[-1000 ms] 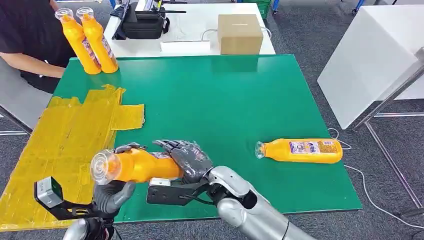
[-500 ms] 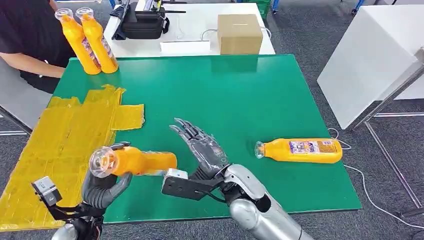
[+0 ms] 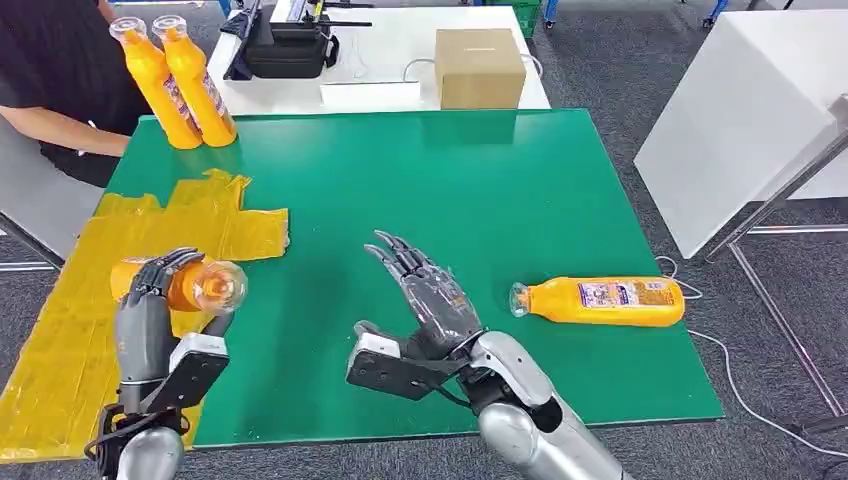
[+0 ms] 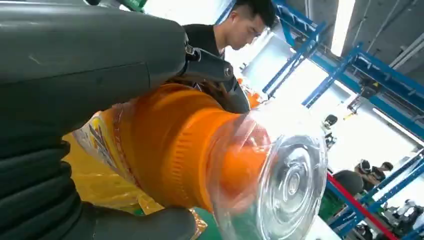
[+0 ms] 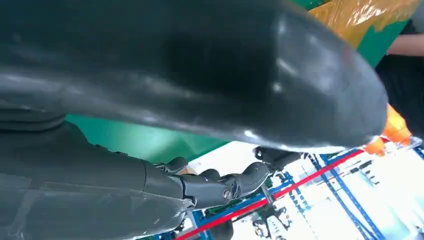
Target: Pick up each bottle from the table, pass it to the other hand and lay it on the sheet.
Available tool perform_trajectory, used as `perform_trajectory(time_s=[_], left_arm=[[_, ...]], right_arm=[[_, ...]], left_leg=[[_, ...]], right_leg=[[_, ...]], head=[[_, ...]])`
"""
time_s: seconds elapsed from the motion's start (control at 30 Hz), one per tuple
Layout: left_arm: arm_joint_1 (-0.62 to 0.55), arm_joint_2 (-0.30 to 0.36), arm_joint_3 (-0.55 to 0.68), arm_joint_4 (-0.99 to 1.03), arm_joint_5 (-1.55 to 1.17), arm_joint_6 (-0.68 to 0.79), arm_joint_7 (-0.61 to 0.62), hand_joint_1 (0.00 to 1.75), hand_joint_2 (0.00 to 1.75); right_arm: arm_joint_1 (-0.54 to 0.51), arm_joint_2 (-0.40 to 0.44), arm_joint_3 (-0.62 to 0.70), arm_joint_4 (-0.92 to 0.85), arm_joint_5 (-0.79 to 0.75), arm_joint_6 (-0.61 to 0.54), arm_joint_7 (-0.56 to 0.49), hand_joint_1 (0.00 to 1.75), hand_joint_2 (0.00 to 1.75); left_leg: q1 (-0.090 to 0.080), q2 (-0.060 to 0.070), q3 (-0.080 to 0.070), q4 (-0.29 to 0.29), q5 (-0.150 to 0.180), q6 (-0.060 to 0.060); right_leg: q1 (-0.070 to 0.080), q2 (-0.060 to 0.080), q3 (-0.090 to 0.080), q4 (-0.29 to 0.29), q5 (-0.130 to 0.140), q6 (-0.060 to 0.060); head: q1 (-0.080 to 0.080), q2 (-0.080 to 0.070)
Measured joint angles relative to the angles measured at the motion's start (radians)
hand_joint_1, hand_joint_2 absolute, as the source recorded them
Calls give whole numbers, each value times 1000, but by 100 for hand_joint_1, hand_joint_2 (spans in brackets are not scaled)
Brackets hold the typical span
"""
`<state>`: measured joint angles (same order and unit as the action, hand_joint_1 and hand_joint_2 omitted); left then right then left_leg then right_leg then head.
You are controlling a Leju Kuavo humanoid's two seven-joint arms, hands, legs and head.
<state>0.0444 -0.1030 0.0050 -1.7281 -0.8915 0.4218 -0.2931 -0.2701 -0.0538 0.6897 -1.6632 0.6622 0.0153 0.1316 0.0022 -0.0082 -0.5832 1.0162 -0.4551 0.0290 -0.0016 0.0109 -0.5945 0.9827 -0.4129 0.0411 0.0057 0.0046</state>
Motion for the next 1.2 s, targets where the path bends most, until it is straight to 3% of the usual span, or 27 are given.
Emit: perform_trajectory(time_s=[0.2, 0.57, 0.6, 1.0, 1.2], left_arm=[[-57, 30, -25, 136, -304, 87, 128, 175, 175], [-129, 75, -49, 453, -443, 73, 212, 175, 175], [-136, 78, -50, 473, -457, 68, 223, 0, 0], [-188, 97, -53, 615, -533, 7, 348, 0, 0], [-193, 97, -39, 627, -521, 25, 345, 0, 0]], right_arm=[[0, -10, -3, -8, -19, 1, -8, 0, 0], [1, -18, -2, -23, -23, 10, -10, 0, 0], [1, -18, -1, -23, -23, 12, -10, 0, 0], [3, -20, 1, -26, -15, 23, -4, 0, 0], [9, -20, 1, -26, -8, 24, 2, 0, 0]], left_leg=[[0, 0, 0, 0, 0, 0], [0, 0, 0, 0, 0, 0], [0, 0, 0, 0, 0, 0], [0, 0, 1, 0, 0, 0], [0, 0, 1, 0, 0, 0]], right_leg=[[0, 0, 0, 0, 0, 0], [0, 0, 0, 0, 0, 0], [0, 0, 0, 0, 0, 0], [0, 0, 1, 0, 0, 0], [0, 0, 2, 0, 0, 0]], head=[[0, 0], [0, 0], [0, 0], [0, 0], [0, 0]])
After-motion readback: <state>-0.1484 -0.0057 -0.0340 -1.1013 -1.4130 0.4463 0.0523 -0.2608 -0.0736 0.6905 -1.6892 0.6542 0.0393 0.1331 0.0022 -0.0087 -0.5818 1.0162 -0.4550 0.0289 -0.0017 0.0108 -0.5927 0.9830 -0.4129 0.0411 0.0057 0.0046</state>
